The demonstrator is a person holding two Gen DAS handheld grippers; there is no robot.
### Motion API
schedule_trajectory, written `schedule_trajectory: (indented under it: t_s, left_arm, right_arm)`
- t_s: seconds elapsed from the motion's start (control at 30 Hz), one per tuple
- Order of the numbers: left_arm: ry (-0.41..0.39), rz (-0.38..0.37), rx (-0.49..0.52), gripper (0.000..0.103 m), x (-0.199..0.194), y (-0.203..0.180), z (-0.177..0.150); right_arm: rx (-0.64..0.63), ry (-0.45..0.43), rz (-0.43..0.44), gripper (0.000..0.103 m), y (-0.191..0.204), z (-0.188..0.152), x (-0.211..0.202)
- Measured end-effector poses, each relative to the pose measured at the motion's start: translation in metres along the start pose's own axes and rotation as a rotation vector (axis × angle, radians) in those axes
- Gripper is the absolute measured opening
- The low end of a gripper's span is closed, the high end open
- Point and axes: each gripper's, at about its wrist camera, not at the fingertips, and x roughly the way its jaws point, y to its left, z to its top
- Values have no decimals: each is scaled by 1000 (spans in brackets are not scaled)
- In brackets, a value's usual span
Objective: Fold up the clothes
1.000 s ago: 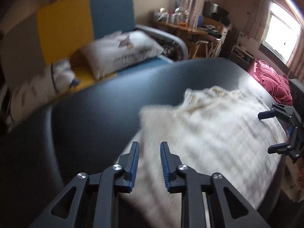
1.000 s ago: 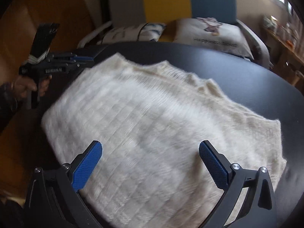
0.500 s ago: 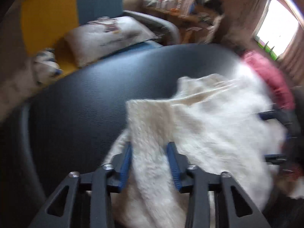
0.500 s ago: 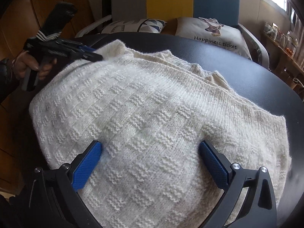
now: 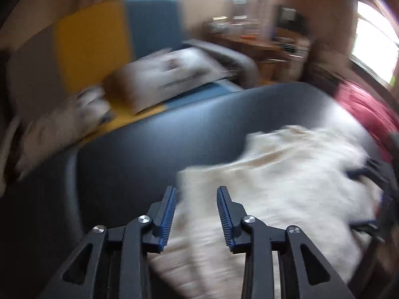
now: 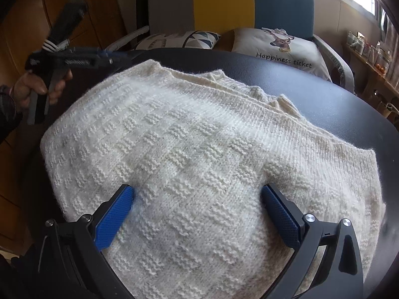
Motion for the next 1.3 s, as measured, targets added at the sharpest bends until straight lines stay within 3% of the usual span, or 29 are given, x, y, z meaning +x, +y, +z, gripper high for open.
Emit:
schedule_trajectory:
  t_s: [0.1, 0.23, 0.3, 0.57, 0.6, 0.63, 0.67, 0.73, 1.03, 1.3]
  left_arm:
    - [42, -84, 238, 38, 11, -33, 17]
    - [148, -120, 393, 38, 45, -52, 26]
    - [187, -156, 393, 38, 55, -50, 27]
    - [257, -175, 361, 38, 75, -52, 27]
    - [265, -177, 357, 35, 77, -52, 27]
    - [265, -177, 360, 26, 76, -54, 25]
    - [252, -171, 363, 23, 73, -56, 22]
    - [222, -152, 354, 8, 67, -60, 18]
    - [86, -115, 183, 5, 48, -45, 16]
    - [76, -58, 87, 5, 73, -45, 19]
  right_arm:
    - [-3, -4, 4, 103, 0, -1, 0]
    - [-13, -5, 20, 103, -1, -2, -1]
    - [-20, -9, 28, 103, -2, -3, -2]
    - [-28, -26, 45, 103, -4, -5, -3]
    - [-27, -27, 44, 103, -4, -5, -3]
    - [-22, -26, 39, 103, -2, -4, 0]
    - [-23, -18, 37, 103, -2, -3, 0]
    - [-20, -4, 33, 103, -2, -2, 0]
    - [6, 37, -18, 103, -1, 9, -9]
    - [11, 70, -58, 103, -2, 5, 1]
